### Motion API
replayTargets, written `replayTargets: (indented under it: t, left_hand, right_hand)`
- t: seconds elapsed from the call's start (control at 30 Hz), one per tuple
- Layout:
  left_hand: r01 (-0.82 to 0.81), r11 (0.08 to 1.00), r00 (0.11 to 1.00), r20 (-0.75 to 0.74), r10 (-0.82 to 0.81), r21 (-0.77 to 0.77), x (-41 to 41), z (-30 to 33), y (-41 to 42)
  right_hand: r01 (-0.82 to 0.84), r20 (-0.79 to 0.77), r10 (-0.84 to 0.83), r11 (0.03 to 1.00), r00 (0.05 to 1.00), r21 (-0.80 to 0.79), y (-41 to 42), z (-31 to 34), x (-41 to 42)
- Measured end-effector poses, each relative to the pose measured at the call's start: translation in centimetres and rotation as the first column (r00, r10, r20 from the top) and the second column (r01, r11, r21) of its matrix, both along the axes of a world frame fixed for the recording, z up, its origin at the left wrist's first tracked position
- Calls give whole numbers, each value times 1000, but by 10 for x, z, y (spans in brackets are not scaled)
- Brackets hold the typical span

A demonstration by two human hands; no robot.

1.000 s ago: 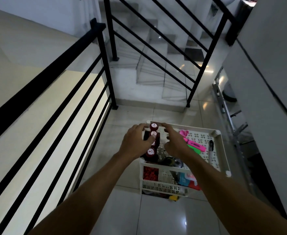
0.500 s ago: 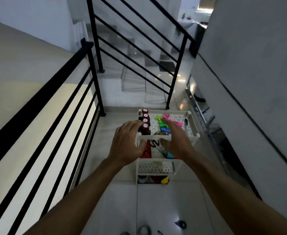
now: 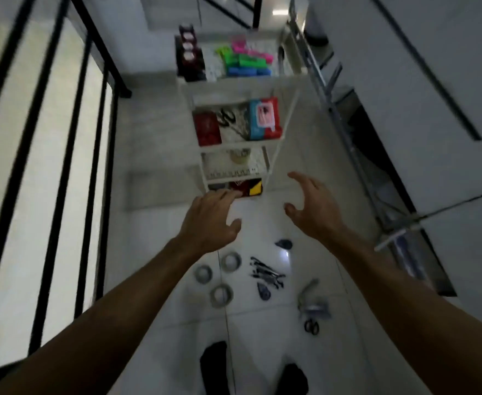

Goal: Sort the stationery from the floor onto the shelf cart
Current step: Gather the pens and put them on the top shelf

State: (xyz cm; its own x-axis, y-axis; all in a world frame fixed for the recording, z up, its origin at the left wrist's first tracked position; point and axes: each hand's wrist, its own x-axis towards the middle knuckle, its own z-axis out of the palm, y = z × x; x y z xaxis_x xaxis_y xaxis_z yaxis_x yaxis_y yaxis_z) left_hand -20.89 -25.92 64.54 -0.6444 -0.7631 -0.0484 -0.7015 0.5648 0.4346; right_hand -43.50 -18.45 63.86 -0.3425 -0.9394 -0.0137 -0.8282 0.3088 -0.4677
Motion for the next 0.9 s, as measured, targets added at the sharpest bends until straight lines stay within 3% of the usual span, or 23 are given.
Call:
replayTargets:
  t: [0.13, 0.27, 0.53, 0.67, 0.9]
  left_hand:
    - [26, 986, 989, 136, -49, 165, -16, -103, 39]
    - [49, 973, 981, 170, -89, 227, -40, -199, 68]
    - [143, 975, 933, 306, -191, 172, -81, -413, 72]
    - [184, 970, 901, 366, -232, 161, -86, -520, 64]
    - [263, 955, 881, 368, -297, 140, -93, -630, 44]
  right_hand:
    - [47, 73, -55, 993, 996, 110, 66, -106, -20]
    - [20, 113, -43, 980, 993, 198, 110, -204, -37]
    - [-69, 119, 35, 954, 992, 292, 133, -424, -62]
    - [-184, 75, 169, 931, 983, 314, 131, -534, -69]
    - [-311, 28, 325, 872, 945, 378, 115, -651, -86]
